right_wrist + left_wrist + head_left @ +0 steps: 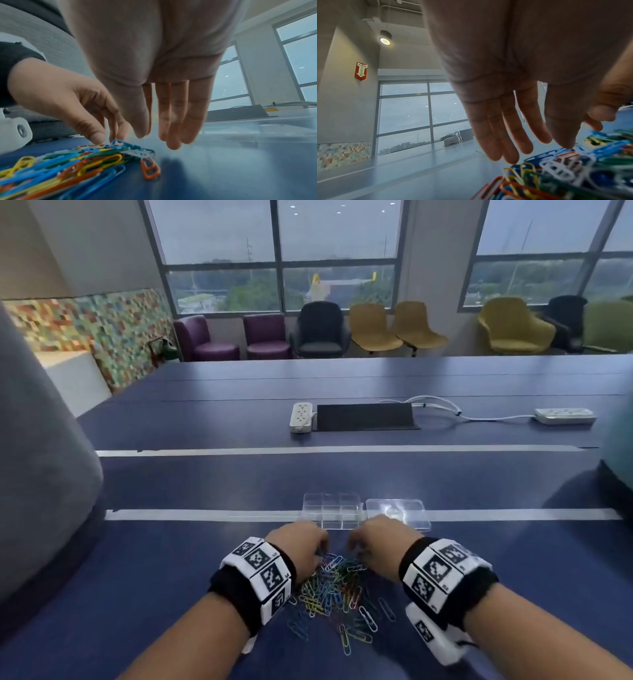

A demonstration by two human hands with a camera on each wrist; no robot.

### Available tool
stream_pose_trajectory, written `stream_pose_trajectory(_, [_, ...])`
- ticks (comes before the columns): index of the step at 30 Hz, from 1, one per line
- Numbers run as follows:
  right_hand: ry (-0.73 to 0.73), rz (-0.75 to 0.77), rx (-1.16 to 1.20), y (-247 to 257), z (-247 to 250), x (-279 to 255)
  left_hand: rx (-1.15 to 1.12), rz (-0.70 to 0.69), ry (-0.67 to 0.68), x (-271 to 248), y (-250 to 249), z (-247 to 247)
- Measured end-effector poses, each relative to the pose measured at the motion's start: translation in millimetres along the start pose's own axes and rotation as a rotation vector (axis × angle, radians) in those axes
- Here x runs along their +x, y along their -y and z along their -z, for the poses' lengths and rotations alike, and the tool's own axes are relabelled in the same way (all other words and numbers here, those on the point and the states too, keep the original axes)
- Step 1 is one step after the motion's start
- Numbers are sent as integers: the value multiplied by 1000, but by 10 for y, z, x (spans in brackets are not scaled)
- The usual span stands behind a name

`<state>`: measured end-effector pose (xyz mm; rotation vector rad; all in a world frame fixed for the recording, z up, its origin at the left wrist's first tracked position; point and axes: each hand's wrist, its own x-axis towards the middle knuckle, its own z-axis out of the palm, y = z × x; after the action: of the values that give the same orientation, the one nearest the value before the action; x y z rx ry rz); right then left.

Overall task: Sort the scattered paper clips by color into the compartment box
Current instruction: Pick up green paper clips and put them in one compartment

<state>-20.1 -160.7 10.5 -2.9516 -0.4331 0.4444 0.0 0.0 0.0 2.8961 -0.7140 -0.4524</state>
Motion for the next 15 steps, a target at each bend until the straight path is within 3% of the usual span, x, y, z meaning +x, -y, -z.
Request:
stream_pose_trajectory(8, [59,140,-92,0,39,129,64,-66,41,38,19,51])
stream_pose_trajectory(15, [39,142,63,-151,68,133,62,-73,72,24,51,70])
